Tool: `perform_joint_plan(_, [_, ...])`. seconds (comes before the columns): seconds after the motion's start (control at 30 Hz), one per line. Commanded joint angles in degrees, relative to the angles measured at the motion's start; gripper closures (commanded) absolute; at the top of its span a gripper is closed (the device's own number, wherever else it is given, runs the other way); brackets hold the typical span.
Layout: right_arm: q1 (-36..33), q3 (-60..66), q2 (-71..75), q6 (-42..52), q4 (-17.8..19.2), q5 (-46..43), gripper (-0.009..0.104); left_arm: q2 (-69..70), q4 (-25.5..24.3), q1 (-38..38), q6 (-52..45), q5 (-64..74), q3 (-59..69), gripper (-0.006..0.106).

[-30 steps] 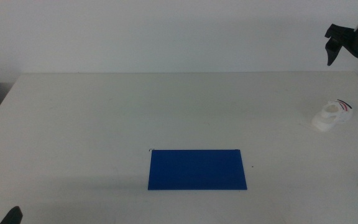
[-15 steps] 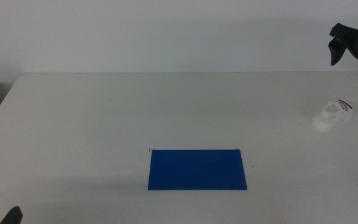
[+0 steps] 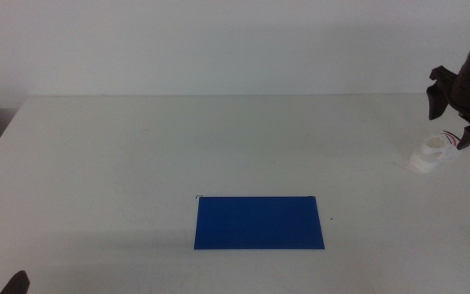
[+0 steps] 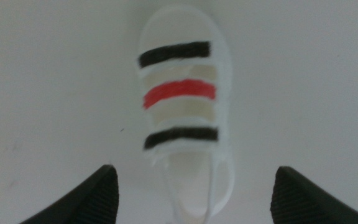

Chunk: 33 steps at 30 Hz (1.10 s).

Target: Use one arm to grab the shoe from the table and place it on the mat.

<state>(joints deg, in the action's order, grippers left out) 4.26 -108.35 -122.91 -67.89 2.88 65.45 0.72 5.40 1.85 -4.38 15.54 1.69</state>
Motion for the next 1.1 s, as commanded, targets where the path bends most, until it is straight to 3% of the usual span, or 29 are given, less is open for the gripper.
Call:
perform_joint_plan(0.0, [0.9,-1.9,2.9,-0.7,0.7,-0.7,0.032,0.8,0.4,0.2,0.3,-4.6,0.4,0.007])
perform_joint_plan(0.3, [1.3,-3.7,-0.3,1.5,0.4,-4.1,0.019,0.8,0.4,0.2,0.3,-4.6,0.4,0.007])
perform_joint_plan(0.73, [1.3,-5.2,-4.5,0.2,1.1,-3.2,0.019,0.8,0.4,0.2,0.3,-4.6,0.4,0.007])
perform_joint_plan(0.93, [1.3,-5.2,-5.2,-1.5,2.3,-3.1,0.028,0.8,0.4,0.2,0.3,-4.6,0.4,0.007])
perform_joint_plan(1.07, [1.3,-5.2,-5.2,-1.9,2.4,-4.0,0.046,0.8,0.4,0.2,0.3,-4.6,0.4,0.007])
